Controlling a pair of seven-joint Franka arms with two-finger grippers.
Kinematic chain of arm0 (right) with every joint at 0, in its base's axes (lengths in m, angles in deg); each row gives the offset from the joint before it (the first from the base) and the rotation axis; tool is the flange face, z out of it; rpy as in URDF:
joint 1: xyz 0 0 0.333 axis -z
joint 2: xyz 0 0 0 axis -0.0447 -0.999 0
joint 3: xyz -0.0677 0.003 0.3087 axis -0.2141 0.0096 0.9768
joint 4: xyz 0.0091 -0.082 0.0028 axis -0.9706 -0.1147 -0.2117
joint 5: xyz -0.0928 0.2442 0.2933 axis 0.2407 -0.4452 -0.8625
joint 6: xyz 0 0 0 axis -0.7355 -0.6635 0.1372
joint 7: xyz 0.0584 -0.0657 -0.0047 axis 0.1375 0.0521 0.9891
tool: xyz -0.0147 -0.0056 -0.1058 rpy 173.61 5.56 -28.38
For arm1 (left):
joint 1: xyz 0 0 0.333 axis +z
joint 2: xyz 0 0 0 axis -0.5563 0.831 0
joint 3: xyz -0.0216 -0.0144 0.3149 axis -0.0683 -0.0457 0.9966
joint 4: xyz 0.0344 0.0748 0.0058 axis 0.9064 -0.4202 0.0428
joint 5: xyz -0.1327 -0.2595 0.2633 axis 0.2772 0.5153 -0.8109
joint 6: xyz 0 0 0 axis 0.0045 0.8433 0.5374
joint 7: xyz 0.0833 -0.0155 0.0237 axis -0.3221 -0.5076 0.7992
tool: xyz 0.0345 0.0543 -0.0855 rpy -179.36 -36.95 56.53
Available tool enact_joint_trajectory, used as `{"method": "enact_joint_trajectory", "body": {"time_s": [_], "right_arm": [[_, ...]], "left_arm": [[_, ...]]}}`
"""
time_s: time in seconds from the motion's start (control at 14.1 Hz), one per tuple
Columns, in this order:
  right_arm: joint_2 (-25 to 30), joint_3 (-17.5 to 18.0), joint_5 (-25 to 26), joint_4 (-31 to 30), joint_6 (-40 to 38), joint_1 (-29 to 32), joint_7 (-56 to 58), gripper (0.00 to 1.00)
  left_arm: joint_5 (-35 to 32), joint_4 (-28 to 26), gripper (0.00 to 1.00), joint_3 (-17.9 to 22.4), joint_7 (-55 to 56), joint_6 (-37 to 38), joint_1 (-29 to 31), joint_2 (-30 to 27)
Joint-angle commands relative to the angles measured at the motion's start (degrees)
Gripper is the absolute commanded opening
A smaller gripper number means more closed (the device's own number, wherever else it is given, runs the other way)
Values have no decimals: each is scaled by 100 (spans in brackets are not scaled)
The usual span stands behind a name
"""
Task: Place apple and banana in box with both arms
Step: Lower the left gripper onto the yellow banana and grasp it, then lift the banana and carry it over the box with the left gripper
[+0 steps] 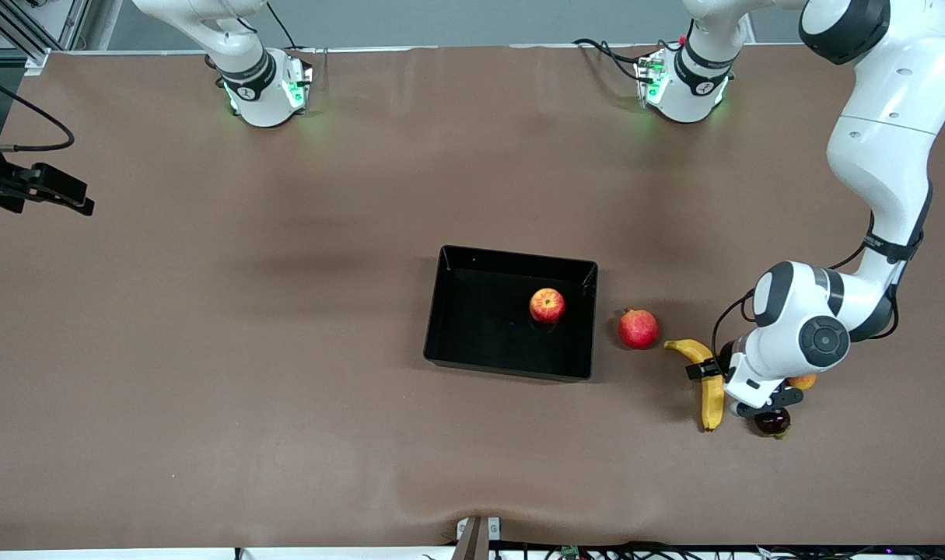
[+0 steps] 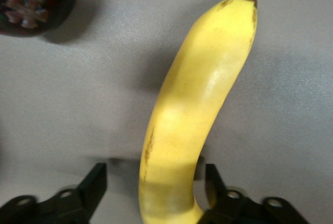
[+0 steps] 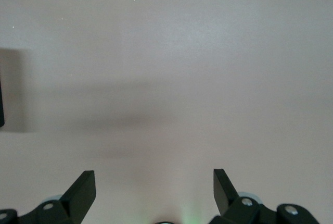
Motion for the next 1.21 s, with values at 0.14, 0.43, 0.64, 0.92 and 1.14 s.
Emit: {"method": "enact_joint_trajectory", "body": {"time_s": [0.14,0.43,0.64,0.92,1.14], "right_arm": [[-91,26,54,31,324,42,6,100],[-56,26,27,66,264,51,-12,100],[-73,70,36,58,62,-254,-3,100],[-38,44,45,75,18,-248,6,100],[-38,44,45,75,9,-248,-21,100]], "left_arm": [[-171,65,0,-4,26,77,-19,-188],[-153,108,0,-416,52,954,-53,-785],[-31,573,0,-733,105,1859,-290,-954],[111,566,0,-1409,850,1968,-405,-1016],[102,583,0,-1454,1553,1959,-931,-989]]}}
